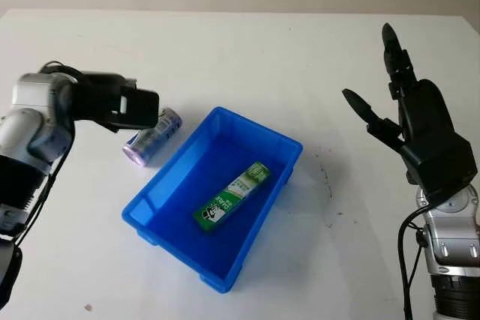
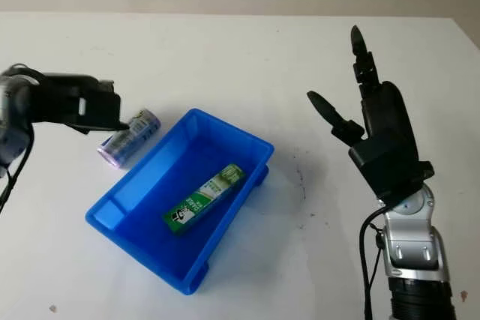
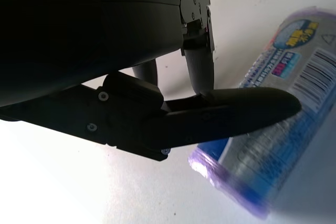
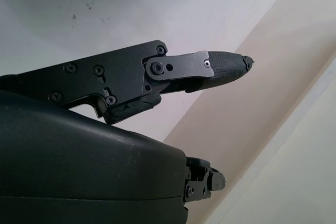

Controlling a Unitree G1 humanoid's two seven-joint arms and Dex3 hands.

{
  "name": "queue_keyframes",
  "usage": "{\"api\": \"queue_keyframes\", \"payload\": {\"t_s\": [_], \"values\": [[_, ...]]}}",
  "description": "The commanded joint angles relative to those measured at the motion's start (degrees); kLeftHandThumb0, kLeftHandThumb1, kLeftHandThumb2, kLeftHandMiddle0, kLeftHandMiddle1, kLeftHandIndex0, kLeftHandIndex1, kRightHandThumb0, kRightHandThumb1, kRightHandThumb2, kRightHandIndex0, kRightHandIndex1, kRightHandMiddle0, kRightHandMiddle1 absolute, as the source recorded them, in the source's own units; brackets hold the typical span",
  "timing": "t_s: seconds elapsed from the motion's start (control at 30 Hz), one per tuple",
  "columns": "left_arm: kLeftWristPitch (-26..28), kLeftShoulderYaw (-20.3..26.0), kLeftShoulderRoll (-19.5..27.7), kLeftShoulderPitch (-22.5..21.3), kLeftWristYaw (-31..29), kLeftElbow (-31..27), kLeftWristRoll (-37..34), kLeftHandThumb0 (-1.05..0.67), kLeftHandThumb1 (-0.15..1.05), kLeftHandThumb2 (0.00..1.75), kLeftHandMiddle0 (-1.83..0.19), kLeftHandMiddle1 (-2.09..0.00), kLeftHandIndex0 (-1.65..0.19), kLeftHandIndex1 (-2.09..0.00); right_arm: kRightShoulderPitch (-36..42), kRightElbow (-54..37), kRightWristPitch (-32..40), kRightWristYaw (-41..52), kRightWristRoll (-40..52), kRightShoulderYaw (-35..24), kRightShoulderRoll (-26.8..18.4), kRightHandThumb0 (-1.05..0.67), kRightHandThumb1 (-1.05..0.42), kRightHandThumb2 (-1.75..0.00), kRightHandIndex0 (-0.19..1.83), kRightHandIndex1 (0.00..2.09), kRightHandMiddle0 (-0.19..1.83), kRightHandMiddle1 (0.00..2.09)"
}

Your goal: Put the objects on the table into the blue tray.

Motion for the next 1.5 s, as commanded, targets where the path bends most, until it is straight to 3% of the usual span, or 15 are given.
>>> {"api": "queue_keyframes", "payload": {"t_s": [0.0, 0.03, 0.07, 0.1, 0.13, 0.17, 0.2, 0.27, 0.5, 0.9, 1.0, 1.07, 1.17, 1.33, 1.47], "values": [[-0.1, -1.1, -1.2, 0.4, -0.1, 0.6, 0.4, -0.98, 1.05, 0.49, -0.21, -0.58, -0.23, -0.48, 0.8, -2.1, 0.3, 0.2, 0.5, -0.3, 0.2, -0.75, -1.05, -0.25, 0.01, 0.06, -0.01, 0.06], [-0.1, -0.8, -1.5, 0.9, 0.0, 0.2, 0.1, -0.96, 1.05, 0.47, -0.34, -0.4, -0.32, -0.34, 0.9, -2.3, 0.3, 0.3, 0.5, -0.3, 0.1, -0.74, -1.05, -0.25, 0.01, 0.06, -0.01, 0.06], [-0.1, -0.9, -1.8, 1.2, 0.1, 0.2, 0.1, -0.95, 1.05, 0.43, -0.31, -0.64, -0.42, -0.25, 1.0, -2.5, 0.3, 0.3, 0.6, -0.4, 0.1, -0.74, -1.05, -0.25, 0.01, 0.06, -0.01, 0.06], [-0.4, -1.2, -2.0, 1.3, 0.1, 0.3, 0.2, -0.95, 1.05, 0.42, -0.1, -1.26, -0.42, -0.53, 1.1, -2.6, 0.3, 0.4, 0.7, -0.5, 0.2, -0.74, -1.05, -0.25, 0.01, 0.06, 0.0, 0.06], [-0.5, -1.0, -2.4, 1.6, 0.4, 0.3, -0.3, -0.96, 1.05, 0.43, -0.02, -1.52, -0.27, -1.03, 1.2, -2.7, 0.3, 0.4, 0.9, -0.6, 0.2, -0.74, -1.05, -0.25, 0.01, 0.06, 0.0, 0.06], [-0.6, -0.9, -2.7, 1.8, 0.6, 0.2, -0.6, -0.96, 1.05, 0.42, -0.14, -1.8, -0.37, -1.55, 1.3, -2.8, 0.3, 0.4, 0.9, -0.6, 0.1, -0.75, -1.05, -0.25, 0.01, 0.06, 0.0, 0.06], [-0.5, -0.7, -2.9, 2.0, 0.6, 0.0, -0.8, -0.97, 1.05, 0.42, -0.24, -1.97, -0.48, -1.87, 1.4, -2.9, 0.3, 0.3, 0.8, -0.6, 0.1, -0.75, -1.05, -0.25, 0.02, 0.06, 0.0, 0.06], [-0.4, -0.8, -3.1, 2.0, 0.3, -0.1, -0.9, -0.98, 1.05, 0.43, -0.16, -2.06, -0.38, -2.04, 1.6, -2.9, 0.3, 0.2, 0.6, -0.6, 0.0, -0.75, -1.05, -0.25, 0.02, 0.06, 0.0, 0.06], [-1.7, -1.0, -3.0, 1.8, -1.9, -1.6, -0.8, -0.98, 1.05, 0.49, 0.14, -2.04, 0.09, -2.04, 1.6, -3.1, 1.0, 0.0, 0.7, -0.6, 0.3, -0.74, -1.05, -0.25, 0.01, 0.05, -0.01, 0.06], [-3.7, -0.4, -3.3, 4.4, -0.7, -7.7, -1.6, -0.92, 1.05, 0.47, -0.29, -2.09, -0.43, -2.09, 0.5, -2.4, 0.1, -0.2, 1.1, -0.4, 0.6, -0.7, -1.05, -0.24, -0.01, 0.05, -0.02, 0.05], [-1.9, -2.9, -3.6, 4.6, 1.4, -8.6, 4.8, -0.84, 1.05, 0.34, -0.1, -2.09, -0.07, -2.09, 0.6, -1.7, -1.1, -0.2, 1.4, -0.7, 0.3, -0.71, -1.05, -0.23, 0.0, 0.05, -0.01, 0.05], [-3.6, -4.7, -2.9, 4.9, 4.7, -8.7, 9.2, -0.73, 1.05, 0.26, -0.23, -2.09, 0.01, -2.07, 0.8, -1.9, -1.1, -0.1, 1.7, -1.1, 0.3, -0.72, -1.05, -0.23, 0.0, 0.06, -0.01, 0.06], [-4.7, -5.4, -2.8, 5.1, 7.0, -8.3, 12.7, -0.58, 1.05, 0.29, -0.44, -2.09, 0.15, -1.57, 1.3, -2.0, -1.5, -0.2, 1.9, -1.7, 0.0, -0.72, -1.05, -0.21, 0.0, 0.05, -0.01, 0.06], [-4.4, -4.1, -3.4, 5.3, 8.7, -7.2, 13.3, -0.43, 1.05, 0.34, -0.44, -2.09, 0.12, -1.5, 1.4, -1.7, -2.2, -0.4, 1.8, -2.1, 0.2, -0.72, -1.05, -0.2, 0.02, 0.06, 0.01, 0.06], [-6.5, -3.8, -2.3, 5.9, 13.4, -6.6, 13.8, -0.33, 1.05, 0.35, -0.47, -2.09, 0.16, -2.05, 1.4, -1.6, -2.3, -0.2, 2.1, -2.1, 0.5, -0.71, -1.05, -0.18, 0.02, 0.06, 0.01, 0.06]]}}
